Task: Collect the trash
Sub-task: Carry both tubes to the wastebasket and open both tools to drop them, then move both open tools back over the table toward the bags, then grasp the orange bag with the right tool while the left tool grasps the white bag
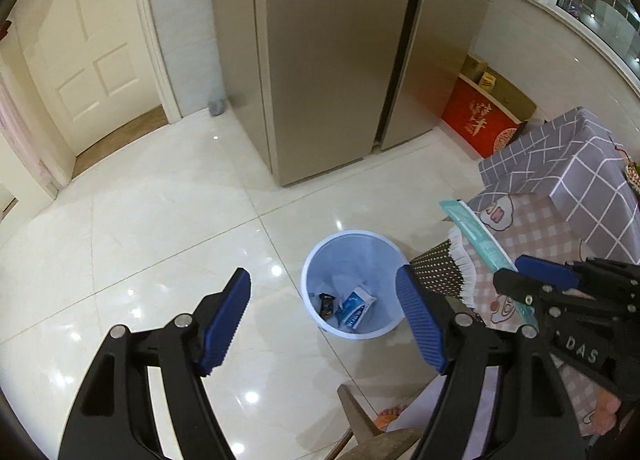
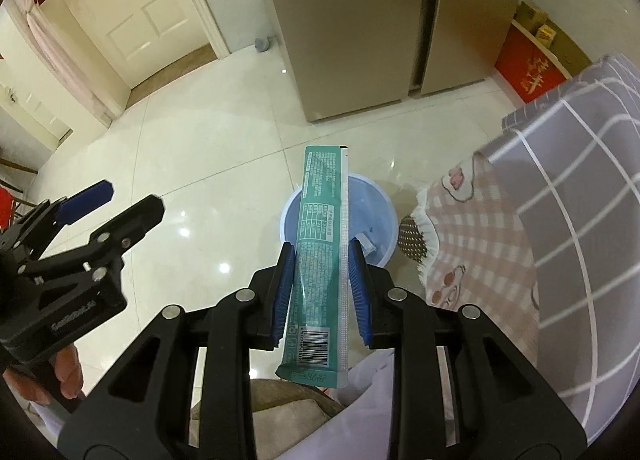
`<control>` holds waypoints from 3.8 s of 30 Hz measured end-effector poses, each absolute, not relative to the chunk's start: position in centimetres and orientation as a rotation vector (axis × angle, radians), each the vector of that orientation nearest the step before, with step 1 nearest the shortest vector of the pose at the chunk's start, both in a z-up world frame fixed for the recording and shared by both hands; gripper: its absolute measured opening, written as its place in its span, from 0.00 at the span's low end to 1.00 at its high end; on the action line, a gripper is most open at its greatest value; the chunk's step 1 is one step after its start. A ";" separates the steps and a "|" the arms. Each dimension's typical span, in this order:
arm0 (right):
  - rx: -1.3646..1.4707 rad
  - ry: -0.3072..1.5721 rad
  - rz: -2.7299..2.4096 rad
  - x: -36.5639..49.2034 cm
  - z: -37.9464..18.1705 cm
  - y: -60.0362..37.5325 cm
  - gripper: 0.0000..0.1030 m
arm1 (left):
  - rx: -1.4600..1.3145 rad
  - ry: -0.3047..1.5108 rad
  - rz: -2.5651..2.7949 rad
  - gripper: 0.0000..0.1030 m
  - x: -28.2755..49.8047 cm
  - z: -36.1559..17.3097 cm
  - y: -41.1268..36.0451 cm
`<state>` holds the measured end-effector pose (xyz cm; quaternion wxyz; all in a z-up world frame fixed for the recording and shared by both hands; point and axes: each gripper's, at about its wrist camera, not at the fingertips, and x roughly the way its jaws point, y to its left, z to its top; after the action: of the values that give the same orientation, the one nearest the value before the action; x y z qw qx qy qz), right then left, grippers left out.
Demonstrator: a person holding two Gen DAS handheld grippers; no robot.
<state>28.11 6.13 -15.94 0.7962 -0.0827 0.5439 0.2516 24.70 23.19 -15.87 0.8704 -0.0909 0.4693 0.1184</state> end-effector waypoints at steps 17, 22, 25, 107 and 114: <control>-0.103 1.084 0.574 27.1 -15.4 4.0 0.87 | -0.172 0.948 0.262 0.71 23.1 -14.1 22.1; -0.096 1.075 0.583 26.4 -14.8 3.6 0.87 | -0.164 0.933 0.257 0.71 22.6 -13.2 21.6; -0.090 1.064 0.592 25.9 -14.2 3.6 0.87 | -0.151 0.924 0.258 0.71 22.3 -12.7 21.1; 0.148 0.917 0.163 33.5 -1.3 -34.1 0.52 | -0.119 0.882 -0.271 0.88 35.6 -0.7 -14.2; 0.218 0.888 0.139 32.6 -0.2 -36.8 0.51 | -0.136 0.955 -0.296 0.88 38.2 -2.5 -18.1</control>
<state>32.65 -36.84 -0.17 0.8950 0.1050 0.4283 0.0670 38.16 -18.13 -2.47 0.8755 -0.0649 0.4573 -0.1420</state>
